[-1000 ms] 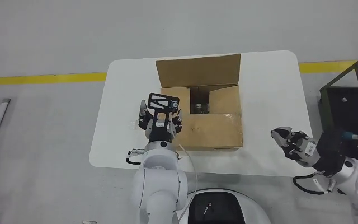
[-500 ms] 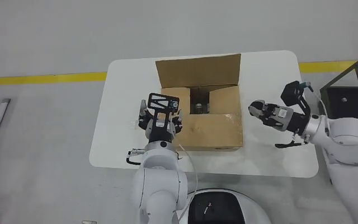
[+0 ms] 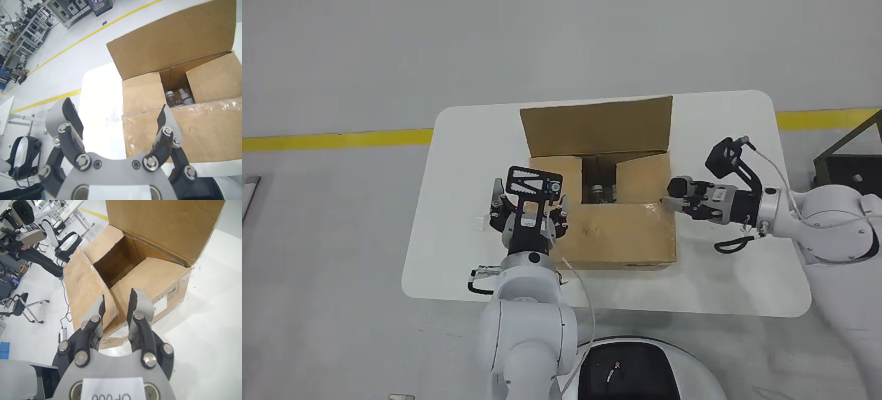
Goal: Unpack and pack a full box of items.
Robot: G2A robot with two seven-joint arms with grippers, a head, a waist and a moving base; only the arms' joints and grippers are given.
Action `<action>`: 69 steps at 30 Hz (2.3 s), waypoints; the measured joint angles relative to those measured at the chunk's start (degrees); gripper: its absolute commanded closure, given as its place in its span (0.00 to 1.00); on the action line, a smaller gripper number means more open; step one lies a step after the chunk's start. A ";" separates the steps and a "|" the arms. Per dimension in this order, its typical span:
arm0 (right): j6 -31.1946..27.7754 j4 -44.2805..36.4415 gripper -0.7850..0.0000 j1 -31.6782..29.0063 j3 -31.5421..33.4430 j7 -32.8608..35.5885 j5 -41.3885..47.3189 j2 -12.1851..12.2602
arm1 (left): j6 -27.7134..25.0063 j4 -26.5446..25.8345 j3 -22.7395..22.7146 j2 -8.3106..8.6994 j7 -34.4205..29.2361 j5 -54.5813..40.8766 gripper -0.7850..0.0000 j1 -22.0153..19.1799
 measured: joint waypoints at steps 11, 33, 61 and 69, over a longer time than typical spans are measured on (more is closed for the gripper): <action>-4.44 -3.08 0.64 -1.71 -1.53 0.15 2.46 1.10 | 0.00 0.00 0.00 0.00 0.00 0.00 0.00 0.00; -0.01 -4.66 0.78 -8.52 -4.14 -2.79 14.89 2.77 | 0.00 0.00 0.00 0.00 0.00 0.00 0.00 0.00; -5.60 -15.83 1.00 -11.26 -0.89 -18.26 -16.47 4.44 | 0.99 -3.30 0.63 -0.24 0.59 -4.92 0.00 -0.10; -8.18 -19.81 1.00 -17.06 0.98 -36.03 -31.08 4.38 | 0.27 -3.62 3.29 -0.97 -4.31 -8.98 0.00 -4.77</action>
